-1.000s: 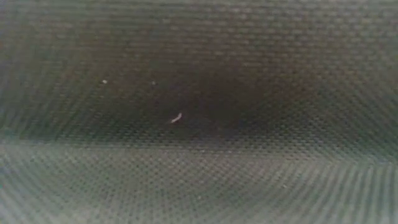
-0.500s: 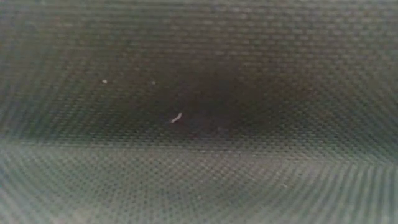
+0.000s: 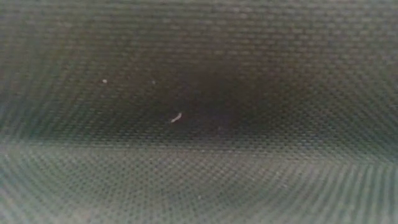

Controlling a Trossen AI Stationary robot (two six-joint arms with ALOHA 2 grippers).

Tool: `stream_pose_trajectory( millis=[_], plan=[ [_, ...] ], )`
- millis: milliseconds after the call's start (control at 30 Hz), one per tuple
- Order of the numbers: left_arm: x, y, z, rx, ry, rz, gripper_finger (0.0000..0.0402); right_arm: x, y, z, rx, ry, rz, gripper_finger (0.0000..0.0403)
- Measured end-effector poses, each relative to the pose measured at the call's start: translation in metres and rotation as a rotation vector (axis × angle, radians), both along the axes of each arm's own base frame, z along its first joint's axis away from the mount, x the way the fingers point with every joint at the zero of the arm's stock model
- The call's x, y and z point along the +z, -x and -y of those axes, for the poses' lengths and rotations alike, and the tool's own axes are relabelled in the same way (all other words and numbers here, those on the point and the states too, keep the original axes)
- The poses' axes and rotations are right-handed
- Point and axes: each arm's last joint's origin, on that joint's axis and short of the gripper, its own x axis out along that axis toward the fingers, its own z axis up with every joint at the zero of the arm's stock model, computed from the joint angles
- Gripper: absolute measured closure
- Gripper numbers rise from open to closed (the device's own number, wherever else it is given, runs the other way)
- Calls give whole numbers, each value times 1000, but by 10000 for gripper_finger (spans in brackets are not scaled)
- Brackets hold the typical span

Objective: Pick & Place Garden tools in Gardening bag
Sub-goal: Prepare the gray gardening bag

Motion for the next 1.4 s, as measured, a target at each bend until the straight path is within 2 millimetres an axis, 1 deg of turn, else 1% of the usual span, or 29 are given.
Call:
stream_pose_trajectory(
  millis=[133, 300, 533, 633, 933, 1133, 1400],
  plan=[
    [-1, 0, -2, 3, -5, -13, 264, 0, 0, 0, 0, 0, -3, 328],
    [-3, 0, -3, 9, -15, -20, 252, 0, 0, 0, 0, 0, -3, 328],
    [-29, -7, 1, -18, -7, -108, 250, 0, 0, 0, 0, 0, -4, 328],
    [-35, -10, 0, -6, 12, -125, 250, -1, 0, 0, 0, 0, -8, 328],
    [-36, -15, -10, 20, 40, -138, 250, -2, -1, 0, 0, -1, -26, 328],
    [-42, -21, -7, -12, 121, -141, 250, -3, -2, 0, 0, -1, -34, 328],
    [-44, -23, -6, -22, 136, -132, 250, -4, -3, 0, 0, -2, -53, 328]
  ],
)
